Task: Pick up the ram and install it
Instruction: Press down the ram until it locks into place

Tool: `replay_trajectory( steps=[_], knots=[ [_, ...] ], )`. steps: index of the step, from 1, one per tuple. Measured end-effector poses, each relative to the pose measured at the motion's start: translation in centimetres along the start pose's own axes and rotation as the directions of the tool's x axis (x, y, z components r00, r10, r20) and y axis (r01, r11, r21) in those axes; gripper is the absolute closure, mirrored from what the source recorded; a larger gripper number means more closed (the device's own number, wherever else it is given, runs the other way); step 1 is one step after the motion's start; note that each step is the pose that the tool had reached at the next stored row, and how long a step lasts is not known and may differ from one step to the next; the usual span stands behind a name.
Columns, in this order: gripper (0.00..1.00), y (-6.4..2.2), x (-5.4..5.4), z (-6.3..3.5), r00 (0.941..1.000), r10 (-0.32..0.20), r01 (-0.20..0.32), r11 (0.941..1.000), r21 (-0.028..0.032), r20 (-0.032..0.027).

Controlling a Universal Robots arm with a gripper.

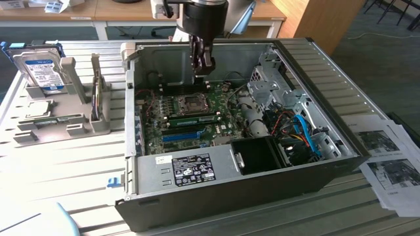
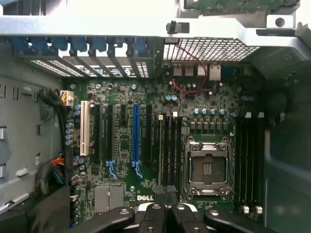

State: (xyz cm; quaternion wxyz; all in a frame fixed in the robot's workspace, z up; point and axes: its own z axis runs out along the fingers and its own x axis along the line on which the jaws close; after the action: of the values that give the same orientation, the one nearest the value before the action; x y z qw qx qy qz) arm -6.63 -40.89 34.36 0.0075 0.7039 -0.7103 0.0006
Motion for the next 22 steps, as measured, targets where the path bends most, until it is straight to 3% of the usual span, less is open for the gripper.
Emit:
replay_trajectory(
  steps=[7,22],
  knots=[
    [0.91,-0.67,0.00,-0.01,1.0000,0.000,0.000,1.0000,0.0000,0.0000],
    [0.91,-0.71,-0.01,-0.39,1.0000,0.000,0.000,1.0000,-0.0005,0.0002]
  ],
)
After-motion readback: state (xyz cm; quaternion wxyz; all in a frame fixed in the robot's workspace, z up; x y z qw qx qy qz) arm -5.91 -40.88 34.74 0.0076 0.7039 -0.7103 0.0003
